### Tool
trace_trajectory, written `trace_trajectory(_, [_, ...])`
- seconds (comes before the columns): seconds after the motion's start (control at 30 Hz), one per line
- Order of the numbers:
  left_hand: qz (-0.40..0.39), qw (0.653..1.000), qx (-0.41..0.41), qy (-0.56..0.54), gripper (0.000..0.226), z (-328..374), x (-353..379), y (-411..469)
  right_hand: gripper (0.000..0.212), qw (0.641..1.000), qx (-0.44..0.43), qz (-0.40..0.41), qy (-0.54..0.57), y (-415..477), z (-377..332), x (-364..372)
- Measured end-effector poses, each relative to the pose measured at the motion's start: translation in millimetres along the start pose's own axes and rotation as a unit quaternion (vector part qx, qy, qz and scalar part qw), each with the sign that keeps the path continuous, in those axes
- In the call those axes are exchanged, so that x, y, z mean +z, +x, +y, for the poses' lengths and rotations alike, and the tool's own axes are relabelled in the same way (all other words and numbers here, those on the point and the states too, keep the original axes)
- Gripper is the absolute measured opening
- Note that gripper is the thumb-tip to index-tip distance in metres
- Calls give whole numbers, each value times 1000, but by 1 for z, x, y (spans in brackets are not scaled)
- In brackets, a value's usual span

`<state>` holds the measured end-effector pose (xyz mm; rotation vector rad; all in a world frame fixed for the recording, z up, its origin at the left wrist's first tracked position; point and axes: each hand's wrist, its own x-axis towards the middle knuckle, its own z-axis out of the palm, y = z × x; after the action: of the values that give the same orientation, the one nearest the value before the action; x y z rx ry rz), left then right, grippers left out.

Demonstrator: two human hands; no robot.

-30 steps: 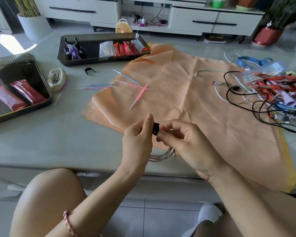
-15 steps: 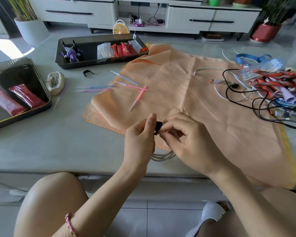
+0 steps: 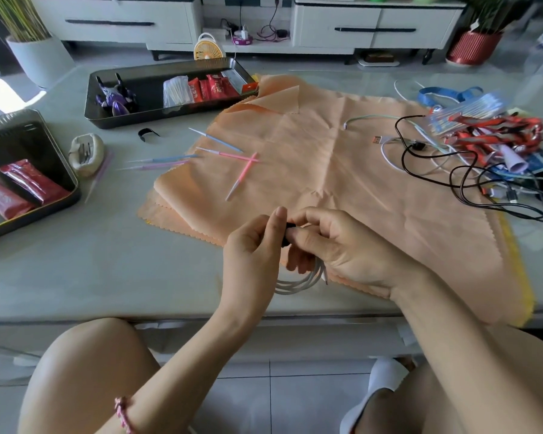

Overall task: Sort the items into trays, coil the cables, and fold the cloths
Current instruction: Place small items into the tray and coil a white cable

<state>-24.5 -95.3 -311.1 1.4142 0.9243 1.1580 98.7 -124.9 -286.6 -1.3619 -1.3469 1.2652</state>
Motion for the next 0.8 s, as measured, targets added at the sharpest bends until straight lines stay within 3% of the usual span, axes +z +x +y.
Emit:
trace_trajectory(0.27, [-19, 997, 70, 6, 30, 3, 4, -2, 14, 967, 105, 39, 230, 0, -5, -5])
trace_trajectory(0.4, [-18, 997, 71, 12, 24, 5, 7, -3, 17, 955, 126, 74, 257, 1, -4, -3])
trace_trajectory(0.7, [5, 998, 63, -7, 15, 9, 9, 1, 21, 961, 42, 136, 237, 4, -3, 6])
trace_trajectory(0.8, [-3, 997, 77, -24, 23, 13, 7, 4, 23, 957, 11, 136, 257, 5, -4, 9])
